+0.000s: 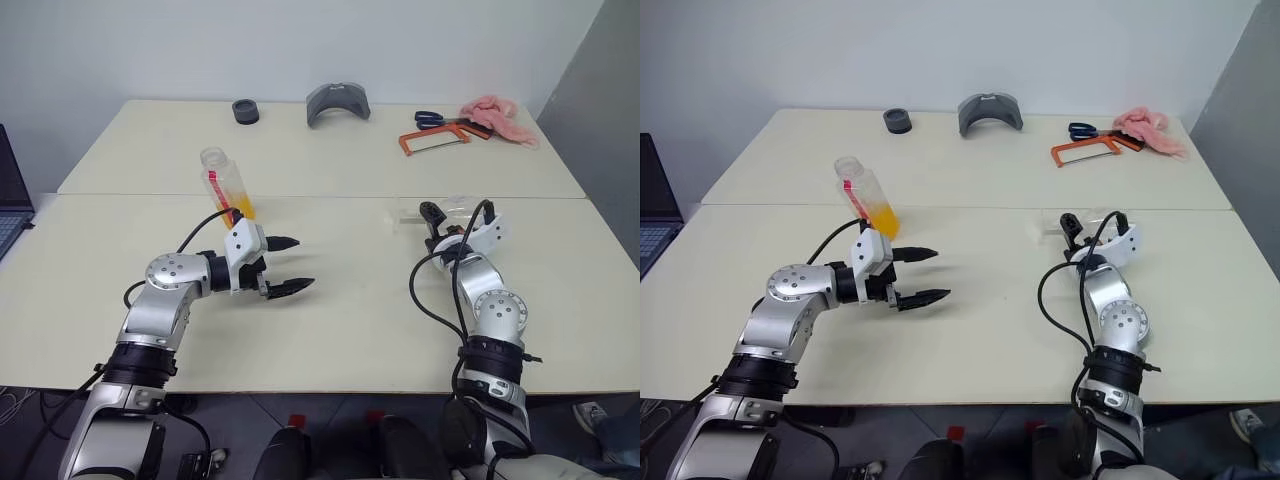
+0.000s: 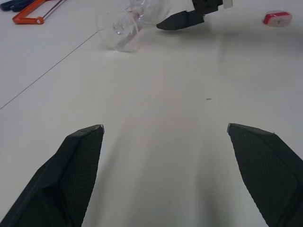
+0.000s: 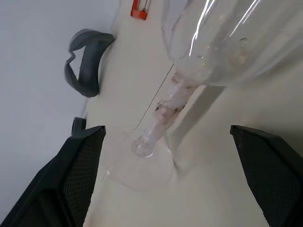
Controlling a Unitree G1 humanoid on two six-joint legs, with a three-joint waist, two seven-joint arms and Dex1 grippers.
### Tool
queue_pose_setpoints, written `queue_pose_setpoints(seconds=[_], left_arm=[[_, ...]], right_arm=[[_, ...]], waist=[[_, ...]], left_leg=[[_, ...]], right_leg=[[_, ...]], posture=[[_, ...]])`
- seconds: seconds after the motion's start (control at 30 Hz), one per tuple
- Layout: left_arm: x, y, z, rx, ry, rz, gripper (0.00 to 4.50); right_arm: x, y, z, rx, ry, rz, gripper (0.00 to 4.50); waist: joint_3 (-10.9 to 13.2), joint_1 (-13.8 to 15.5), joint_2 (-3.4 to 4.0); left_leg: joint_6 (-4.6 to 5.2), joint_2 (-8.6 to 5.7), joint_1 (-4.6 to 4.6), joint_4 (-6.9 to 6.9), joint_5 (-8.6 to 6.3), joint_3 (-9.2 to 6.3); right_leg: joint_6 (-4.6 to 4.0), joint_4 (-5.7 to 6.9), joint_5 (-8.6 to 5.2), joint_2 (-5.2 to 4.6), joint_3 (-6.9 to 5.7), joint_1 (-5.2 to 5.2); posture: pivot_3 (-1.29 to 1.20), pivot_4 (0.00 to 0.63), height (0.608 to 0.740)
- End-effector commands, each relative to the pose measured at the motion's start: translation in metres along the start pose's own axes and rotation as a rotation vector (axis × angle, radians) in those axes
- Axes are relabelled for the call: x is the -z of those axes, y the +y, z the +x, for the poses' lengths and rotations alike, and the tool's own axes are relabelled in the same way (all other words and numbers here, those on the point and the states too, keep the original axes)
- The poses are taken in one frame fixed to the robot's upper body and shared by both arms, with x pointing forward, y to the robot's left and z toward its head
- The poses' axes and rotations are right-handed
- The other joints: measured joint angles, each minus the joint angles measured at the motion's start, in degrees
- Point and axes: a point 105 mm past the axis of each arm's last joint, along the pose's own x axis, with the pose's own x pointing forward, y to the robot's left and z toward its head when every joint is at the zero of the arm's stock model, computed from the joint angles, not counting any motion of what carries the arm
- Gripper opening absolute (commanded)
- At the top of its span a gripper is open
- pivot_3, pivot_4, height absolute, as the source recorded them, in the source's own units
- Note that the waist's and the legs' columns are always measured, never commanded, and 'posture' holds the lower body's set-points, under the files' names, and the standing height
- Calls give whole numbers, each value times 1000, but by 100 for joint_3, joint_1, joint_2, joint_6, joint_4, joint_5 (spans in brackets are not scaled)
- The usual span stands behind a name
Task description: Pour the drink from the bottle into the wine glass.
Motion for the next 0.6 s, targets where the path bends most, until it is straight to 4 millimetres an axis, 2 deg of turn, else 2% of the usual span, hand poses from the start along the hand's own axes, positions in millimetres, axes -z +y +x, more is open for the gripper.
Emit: queue_pose_setpoints(seconds=[0.03, 0.43, 0.53, 0.6], left_arm=[[-10, 2, 2, 13, -17, 45, 4487], [-9, 5, 6, 32, -18, 66, 4487], [-10, 5, 7, 35, -21, 69, 4500], [-10, 5, 7, 36, -23, 68, 4500]], right_arm=[[6, 20, 12, -48, -5, 84, 4500], [-10, 3, 44, 31, -96, 176, 4500], [-16, -2, 46, 44, -125, 200, 3897], [-18, -3, 46, 44, -133, 211, 3211]], waist=[[0, -7, 1], [0, -81, 1], [0, -81, 1], [0, -81, 1]], left_leg=[[0, -1, 0, 0, 0, 0], [0, 0, 2, 2, 0, 2], [0, -1, 2, 2, 0, 1], [0, -1, 2, 2, 0, 1]], right_leg=[[0, 0, 0, 0, 0, 0], [0, 3, 0, 0, 1, 2], [0, 2, 0, 0, 0, 4], [-1, 2, 0, -1, 1, 4]], posture=[[0, 150, 740], [0, 150, 740], [0, 150, 740], [0, 150, 740]])
